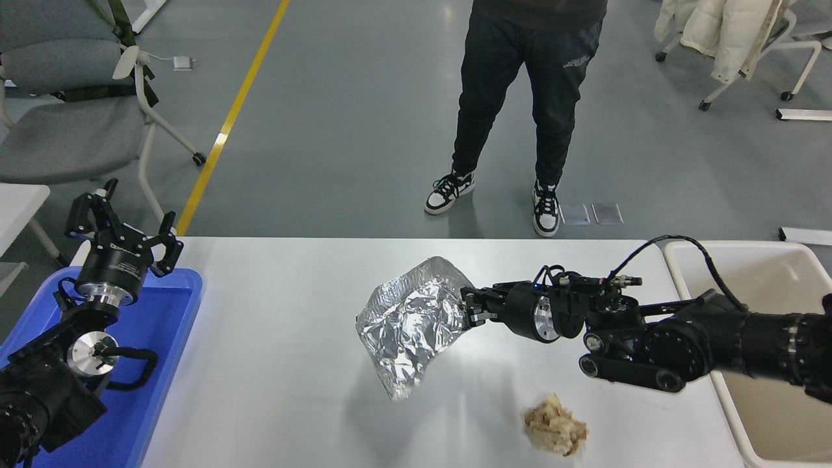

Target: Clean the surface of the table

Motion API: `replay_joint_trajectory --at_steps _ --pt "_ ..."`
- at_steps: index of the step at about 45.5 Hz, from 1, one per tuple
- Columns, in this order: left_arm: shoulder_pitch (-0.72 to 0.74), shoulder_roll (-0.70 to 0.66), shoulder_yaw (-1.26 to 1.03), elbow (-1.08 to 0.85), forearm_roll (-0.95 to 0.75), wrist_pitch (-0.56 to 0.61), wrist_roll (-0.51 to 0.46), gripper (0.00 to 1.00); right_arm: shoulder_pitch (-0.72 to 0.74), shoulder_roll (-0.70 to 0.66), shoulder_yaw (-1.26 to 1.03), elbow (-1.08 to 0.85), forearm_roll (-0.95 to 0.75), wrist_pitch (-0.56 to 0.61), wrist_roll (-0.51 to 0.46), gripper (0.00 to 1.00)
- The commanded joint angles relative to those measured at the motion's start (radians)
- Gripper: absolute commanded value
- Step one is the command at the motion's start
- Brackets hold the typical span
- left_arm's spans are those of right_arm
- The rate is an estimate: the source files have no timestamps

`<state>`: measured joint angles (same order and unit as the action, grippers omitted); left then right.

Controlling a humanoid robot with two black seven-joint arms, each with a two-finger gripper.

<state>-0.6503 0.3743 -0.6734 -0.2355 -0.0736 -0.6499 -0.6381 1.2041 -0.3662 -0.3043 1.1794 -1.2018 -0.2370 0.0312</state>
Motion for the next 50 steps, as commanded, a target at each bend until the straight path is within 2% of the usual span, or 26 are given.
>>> replay_joint_trajectory --at_steps 1,9,19,27,45,50 --pt "0.0 0.0 0.0 -0.001 0.0 0.001 0.0 1.0 0.136 -0.178 0.025 0.18 0.094 0.039 0.012 0.0" --pt "0.0 0.0 0.0 0.001 0.0 0.001 0.0 1.0 0.264 -0.33 0.025 0.315 0.114 0.102 0.013 0.0" --pt "0.0 0.0 0.0 -0.001 0.0 0.001 0.0 1.0 0.307 -0.395 0.024 0.339 0.129 0.119 0.024 0.0" --pt "0.0 0.0 0.0 0.001 0.0 0.001 0.0 1.0 0.266 -0.456 0.025 0.319 0.131 0.114 0.026 0.0" --pt "0.001 0.0 0.0 -0.001 0.0 0.001 0.0 1.0 0.095 -0.803 0.137 0.293 0.137 0.107 0.091 0.0" --pt "0.001 0.0 0.0 -0.001 0.0 0.003 0.0 1.0 0.065 -0.884 0.143 0.284 0.221 0.105 0.111 0.0"
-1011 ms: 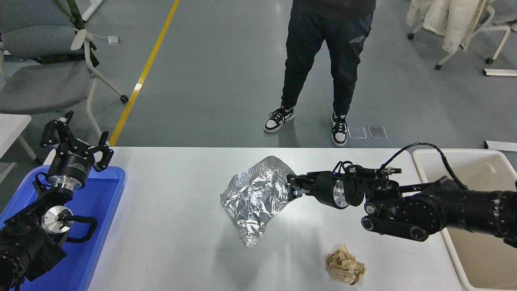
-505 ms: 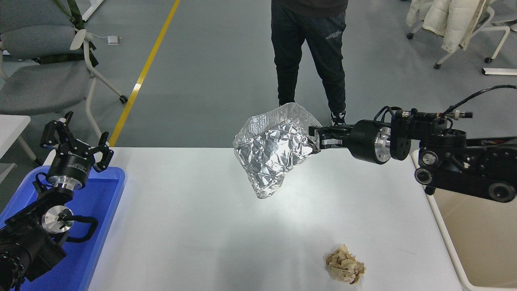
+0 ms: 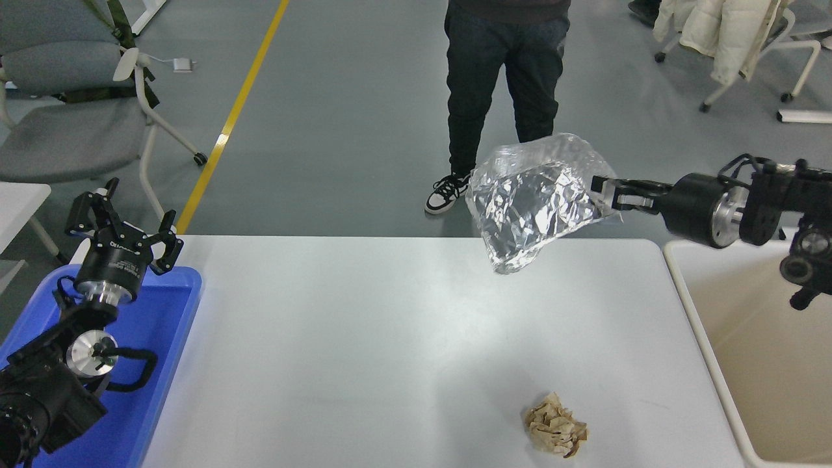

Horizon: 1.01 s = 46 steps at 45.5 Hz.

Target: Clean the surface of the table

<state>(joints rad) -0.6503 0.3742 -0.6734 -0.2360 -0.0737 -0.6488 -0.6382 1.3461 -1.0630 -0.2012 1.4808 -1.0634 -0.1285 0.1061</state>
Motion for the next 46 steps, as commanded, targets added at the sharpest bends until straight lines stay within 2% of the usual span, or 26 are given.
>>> replay_joint_trajectory --at_steps 1,10,24,36,46 --pt "0.001 0.0 0.0 0.0 0.0 0.001 0.0 1.0 -0.082 -0.199 0.039 -0.02 0.1 -0.003 0.038 0.0" --pt "0.001 0.0 0.0 0.001 0.0 0.001 0.0 1.0 -0.185 -0.242 0.039 -0.138 0.189 -0.011 0.066 0.0" --pt "0.001 0.0 0.0 0.001 0.0 0.001 0.0 1.0 -0.344 -0.203 0.04 -0.425 0.319 -0.043 0.208 0.0" --pt "0.001 0.0 0.0 0.001 0.0 0.003 0.0 1.0 -0.498 -0.115 0.04 -0.648 0.465 -0.036 0.268 0.0" --pt "0.001 0.0 0.0 0.0 0.0 0.003 0.0 1.0 -0.619 0.052 0.043 -0.931 0.571 -0.013 0.284 0.0"
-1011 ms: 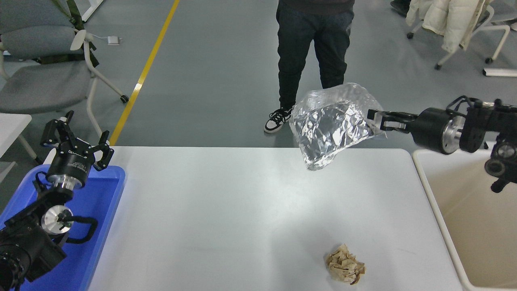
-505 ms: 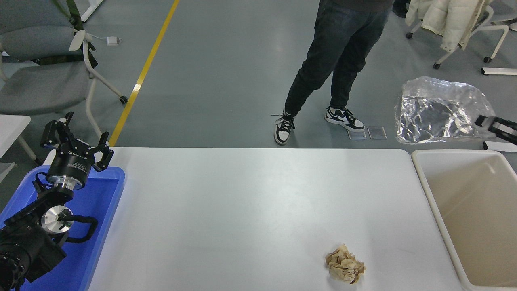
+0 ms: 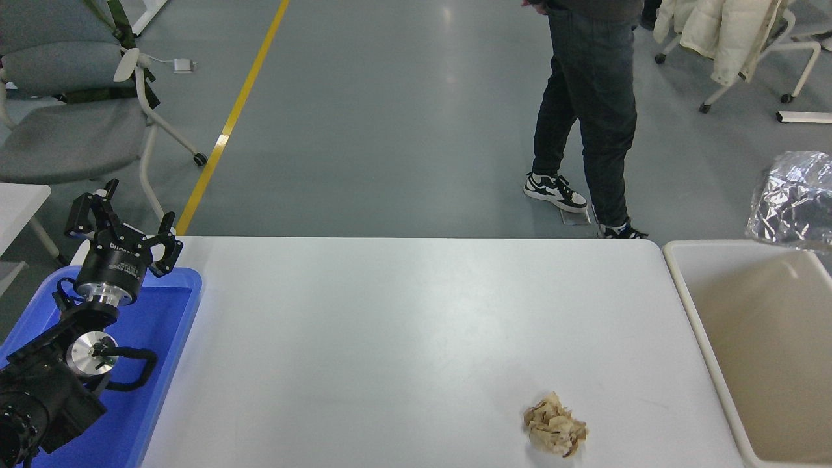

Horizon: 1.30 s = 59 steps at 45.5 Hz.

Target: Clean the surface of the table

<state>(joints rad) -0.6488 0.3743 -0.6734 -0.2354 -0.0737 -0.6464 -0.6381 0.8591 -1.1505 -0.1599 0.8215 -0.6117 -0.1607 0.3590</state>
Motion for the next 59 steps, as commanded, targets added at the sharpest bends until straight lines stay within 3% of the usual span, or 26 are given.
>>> replay_joint_trajectory --at_steps 1,18,43,59 --pt "0.0 0.0 0.0 0.001 0.0 0.001 0.0 1.0 -0.144 0.156 0.002 -0.301 0.128 0.021 0.031 0.0" --pt "0.0 0.0 0.0 0.001 0.0 -0.001 0.0 1.0 -0.29 0.499 0.002 -0.783 0.277 0.086 0.011 0.0" --pt "0.0 0.0 0.0 -0.001 0.0 -0.001 0.0 1.0 -0.376 0.713 0.029 -0.805 0.469 0.046 -0.118 0.0" --pt "0.0 0.0 0.0 0.001 0.0 -0.001 0.0 1.0 -0.374 0.747 0.129 -0.805 0.503 -0.023 -0.172 0.0"
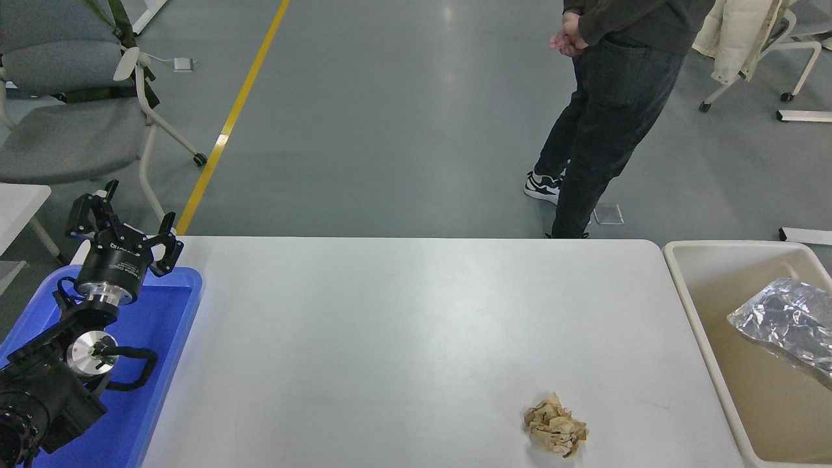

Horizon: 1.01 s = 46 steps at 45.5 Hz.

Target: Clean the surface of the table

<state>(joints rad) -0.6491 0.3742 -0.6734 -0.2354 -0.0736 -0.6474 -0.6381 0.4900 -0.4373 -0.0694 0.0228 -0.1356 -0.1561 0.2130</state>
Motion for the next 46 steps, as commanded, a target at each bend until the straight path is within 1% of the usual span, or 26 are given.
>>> replay_joint_trajectory --at_steps 1,20,21,22,24,25,46 --pt "0.0 0.0 0.0 -0.001 0.0 0.0 0.0 1.0 -0.005 0.034 0.039 -0.006 0.027 -0.028 -0.026 0.0" --pt "0.0 0.0 0.0 -0.001 0.0 0.0 0.0 1.0 0.001 0.045 0.039 -0.006 0.027 -0.051 -0.026 0.0" --pt "0.0 0.0 0.0 0.001 0.0 0.0 0.0 1.0 0.001 0.043 0.037 -0.006 0.027 -0.051 -0.024 0.13" --pt "0.0 0.0 0.0 -0.001 0.0 0.0 0.0 1.0 0.002 0.043 0.037 -0.007 0.027 -0.054 -0.024 0.35" --pt "-0.001 0.0 0.0 -0.001 0.0 0.0 0.0 1.0 0.002 0.043 0.039 -0.012 0.027 -0.071 -0.024 0.88" --pt "0.0 0.0 0.0 -0.001 0.0 0.0 0.0 1.0 0.002 0.043 0.04 -0.018 0.027 -0.083 -0.024 0.97" --pt "-0.001 0.0 0.0 0.001 0.0 0.0 0.0 1.0 0.007 0.043 0.04 -0.026 0.027 -0.095 -0.024 0.99"
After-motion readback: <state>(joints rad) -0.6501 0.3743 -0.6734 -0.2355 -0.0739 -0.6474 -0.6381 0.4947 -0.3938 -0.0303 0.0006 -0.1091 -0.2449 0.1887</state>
